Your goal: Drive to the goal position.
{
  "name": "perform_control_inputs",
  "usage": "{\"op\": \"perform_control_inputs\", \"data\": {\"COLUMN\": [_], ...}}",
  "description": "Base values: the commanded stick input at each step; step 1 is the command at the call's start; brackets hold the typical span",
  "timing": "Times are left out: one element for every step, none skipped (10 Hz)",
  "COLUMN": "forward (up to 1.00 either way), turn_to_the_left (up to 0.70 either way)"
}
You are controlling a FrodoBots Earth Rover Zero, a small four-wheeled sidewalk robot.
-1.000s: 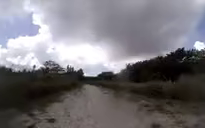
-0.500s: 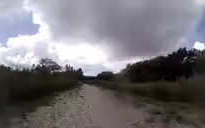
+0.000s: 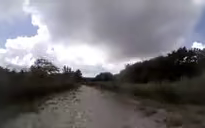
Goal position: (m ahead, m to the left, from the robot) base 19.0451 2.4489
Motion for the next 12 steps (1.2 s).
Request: {"op": "perform_control_inputs", "data": {"forward": [0.85, 0.85, 0.85, 0.85, 0.85, 0.85, 0.85, 0.85, 0.85, 0.85, 0.85, 0.85], "turn_to_the_left": [0.0, 0.0, 0.0, 0.0, 0.0, 0.0, 0.16, 0.33, 0.34, 0.34, 0.34, 0.22]}}
